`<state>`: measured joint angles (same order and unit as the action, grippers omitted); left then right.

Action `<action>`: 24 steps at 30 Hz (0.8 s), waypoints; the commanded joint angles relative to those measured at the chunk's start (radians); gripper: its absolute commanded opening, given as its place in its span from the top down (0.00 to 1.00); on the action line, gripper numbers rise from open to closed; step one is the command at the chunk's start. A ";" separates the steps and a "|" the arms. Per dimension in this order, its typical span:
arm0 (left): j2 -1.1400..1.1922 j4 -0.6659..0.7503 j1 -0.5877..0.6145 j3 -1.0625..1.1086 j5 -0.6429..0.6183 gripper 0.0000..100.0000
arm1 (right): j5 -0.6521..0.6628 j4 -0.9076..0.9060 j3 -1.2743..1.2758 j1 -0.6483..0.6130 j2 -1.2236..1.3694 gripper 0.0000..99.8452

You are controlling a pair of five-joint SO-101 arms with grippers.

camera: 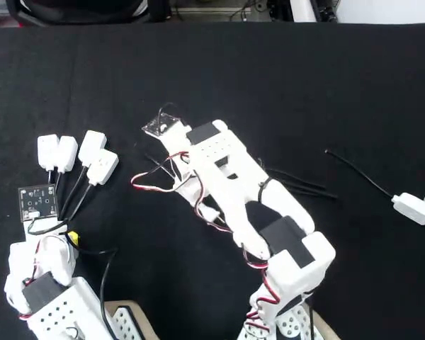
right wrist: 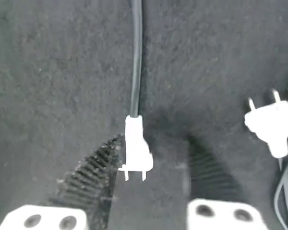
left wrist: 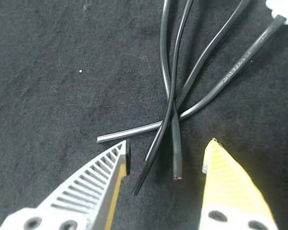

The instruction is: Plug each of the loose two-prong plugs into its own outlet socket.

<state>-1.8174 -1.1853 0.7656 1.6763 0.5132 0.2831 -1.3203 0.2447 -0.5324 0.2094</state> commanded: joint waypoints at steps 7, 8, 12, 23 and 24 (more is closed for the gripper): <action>-0.006 -0.005 0.001 0.013 0.008 0.75 | 0.041 -0.227 -0.084 0.009 -0.039 0.73; -0.006 -0.005 0.001 0.013 0.008 0.75 | 0.052 -0.198 -0.050 0.009 -0.036 0.73; -0.006 -0.005 0.001 0.013 0.008 0.75 | 0.061 -0.075 0.058 0.009 -0.015 0.73; -0.006 -0.005 0.001 0.013 0.008 0.75 | 0.060 0.055 0.128 0.003 0.048 0.83; -0.006 -0.005 0.001 0.013 0.008 0.75 | 0.060 0.063 0.127 0.002 0.068 0.86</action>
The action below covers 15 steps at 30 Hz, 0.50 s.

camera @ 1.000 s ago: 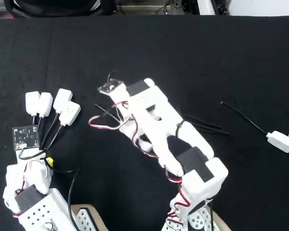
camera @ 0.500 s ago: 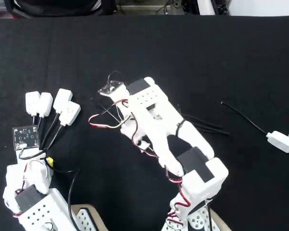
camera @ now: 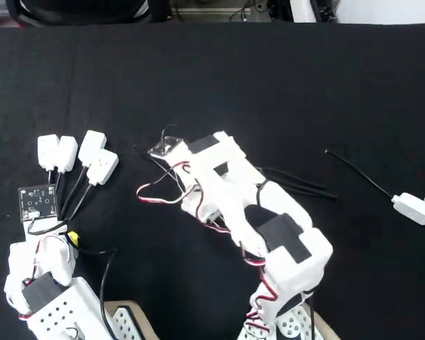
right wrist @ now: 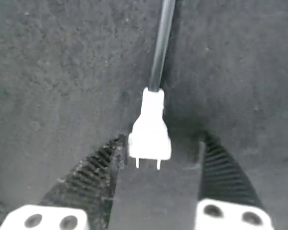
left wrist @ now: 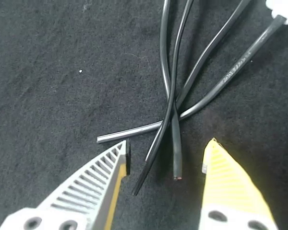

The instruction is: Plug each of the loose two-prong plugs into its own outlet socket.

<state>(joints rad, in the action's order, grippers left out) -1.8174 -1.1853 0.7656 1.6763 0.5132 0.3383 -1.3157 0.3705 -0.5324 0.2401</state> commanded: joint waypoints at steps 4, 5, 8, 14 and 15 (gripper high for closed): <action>-0.006 -0.005 0.001 0.013 0.008 0.75 | 0.000 0.054 -0.035 0.003 0.082 0.91; -0.006 -0.005 0.001 0.013 0.008 0.75 | 0.003 0.054 -0.039 0.003 0.082 0.91; -0.006 -0.005 0.001 0.013 0.008 0.75 | 0.000 0.052 -0.041 0.003 0.056 0.91; -0.006 -0.005 0.001 0.013 0.008 0.75 | -0.003 -0.009 -0.036 0.006 -0.070 0.82; -0.006 -0.005 0.001 0.013 0.008 0.75 | -0.003 -0.012 -0.036 0.006 -0.088 0.80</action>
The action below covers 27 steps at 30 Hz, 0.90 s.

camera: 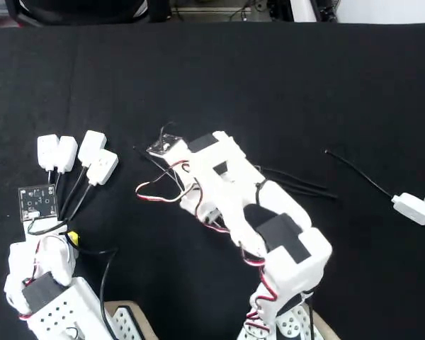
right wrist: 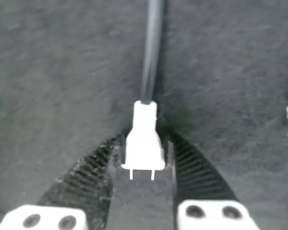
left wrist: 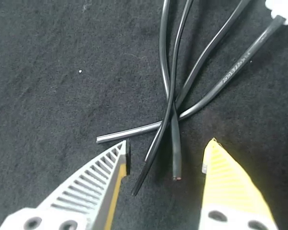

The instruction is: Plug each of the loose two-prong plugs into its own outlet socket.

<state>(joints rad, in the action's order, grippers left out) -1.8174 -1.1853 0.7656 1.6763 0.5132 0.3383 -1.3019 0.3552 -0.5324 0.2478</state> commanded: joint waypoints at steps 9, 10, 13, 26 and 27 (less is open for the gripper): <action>-0.006 -0.005 0.002 0.013 0.008 0.75 | -0.003 -0.017 0.068 -0.002 -0.193 0.77; -0.006 -0.005 0.002 0.013 0.008 0.75 | -0.005 -0.017 0.071 -0.006 -0.194 0.77; -0.006 -0.005 0.002 0.013 0.008 0.75 | -0.046 -0.015 0.074 -0.043 -0.189 0.77; -0.006 -0.005 0.004 0.013 0.008 0.75 | -0.138 0.054 0.122 -0.109 -0.189 0.77; -0.006 -0.005 0.004 0.013 0.008 0.75 | -0.138 0.054 0.122 -0.109 -0.189 0.77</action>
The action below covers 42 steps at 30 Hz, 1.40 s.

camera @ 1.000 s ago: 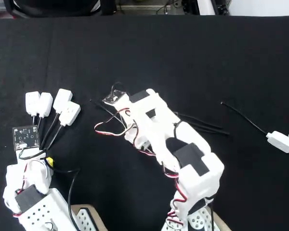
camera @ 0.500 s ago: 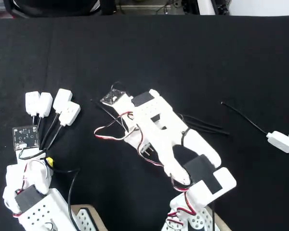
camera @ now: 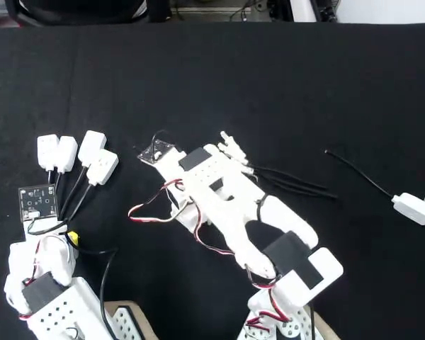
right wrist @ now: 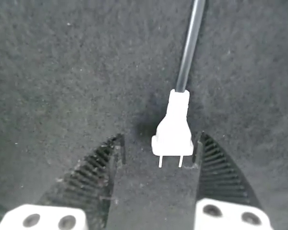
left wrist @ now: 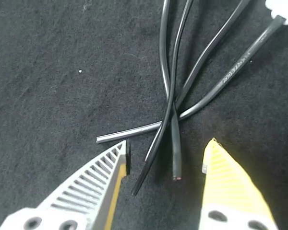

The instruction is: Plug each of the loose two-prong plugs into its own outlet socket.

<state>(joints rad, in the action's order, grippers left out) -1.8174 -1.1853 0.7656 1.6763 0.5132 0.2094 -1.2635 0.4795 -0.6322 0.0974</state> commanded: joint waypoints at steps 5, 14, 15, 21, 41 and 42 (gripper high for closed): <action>-0.006 -0.005 0.004 0.013 0.008 0.75 | -0.009 0.009 -0.002 -0.011 -0.045 0.77; -0.006 -0.005 0.004 0.013 0.008 0.75 | -0.035 0.009 -0.004 -0.015 -0.045 0.77; -0.006 -0.005 0.004 0.013 0.008 0.75 | -0.038 0.011 -0.004 -0.015 -0.044 0.79; -0.006 -0.005 0.004 0.013 0.008 0.75 | -0.040 0.014 -0.004 -0.015 -0.047 0.85; -0.006 -0.005 0.002 0.013 0.008 0.75 | -0.044 -0.061 -0.021 -0.014 -0.171 0.85; -0.006 -0.005 0.002 0.013 0.008 0.75 | -0.044 -0.055 -0.007 -0.014 -0.171 0.85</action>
<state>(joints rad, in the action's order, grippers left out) -1.8174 -1.1853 0.7656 1.6763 0.5132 0.1757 -1.3157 0.4795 -0.6368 -0.0222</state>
